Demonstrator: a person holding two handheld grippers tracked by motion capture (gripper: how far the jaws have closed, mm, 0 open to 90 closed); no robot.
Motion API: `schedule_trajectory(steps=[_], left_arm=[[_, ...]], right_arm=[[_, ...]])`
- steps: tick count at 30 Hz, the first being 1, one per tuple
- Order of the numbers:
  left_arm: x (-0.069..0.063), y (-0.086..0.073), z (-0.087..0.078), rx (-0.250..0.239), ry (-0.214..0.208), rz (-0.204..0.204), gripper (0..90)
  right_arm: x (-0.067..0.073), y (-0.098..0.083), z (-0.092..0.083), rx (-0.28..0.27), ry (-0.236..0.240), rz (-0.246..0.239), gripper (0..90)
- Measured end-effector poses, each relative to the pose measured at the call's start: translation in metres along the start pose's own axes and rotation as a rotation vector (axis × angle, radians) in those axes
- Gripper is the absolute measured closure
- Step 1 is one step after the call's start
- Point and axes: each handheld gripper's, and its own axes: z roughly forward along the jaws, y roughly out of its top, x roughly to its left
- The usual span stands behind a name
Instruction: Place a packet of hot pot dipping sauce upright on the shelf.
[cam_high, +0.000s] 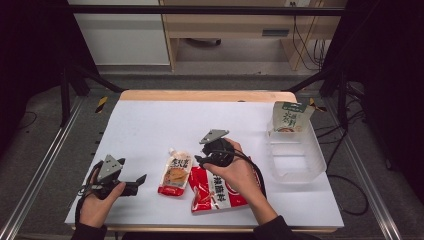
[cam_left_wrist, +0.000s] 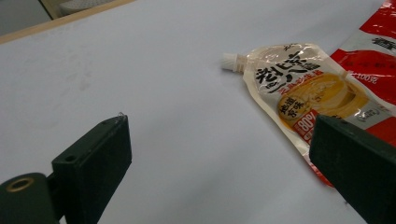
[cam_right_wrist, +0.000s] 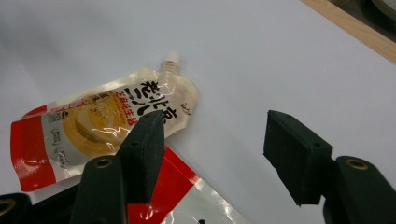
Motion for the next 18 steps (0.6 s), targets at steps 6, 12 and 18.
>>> schedule_trajectory(steps=[6,12,18], left_arm=[[0.0,0.002,0.003,0.001,-0.004,0.03,5.9],[-0.003,0.005,0.011,0.026,-0.005,0.073,5.9],[-0.006,0.007,0.017,0.041,-0.008,0.09,5.9]], right_arm=[[0.01,0.002,0.014,0.0,0.022,-0.008,38.8],[0.013,0.0,0.029,0.045,0.004,-0.024,44.1],[0.014,-0.002,0.039,0.074,0.01,-0.025,47.6]])
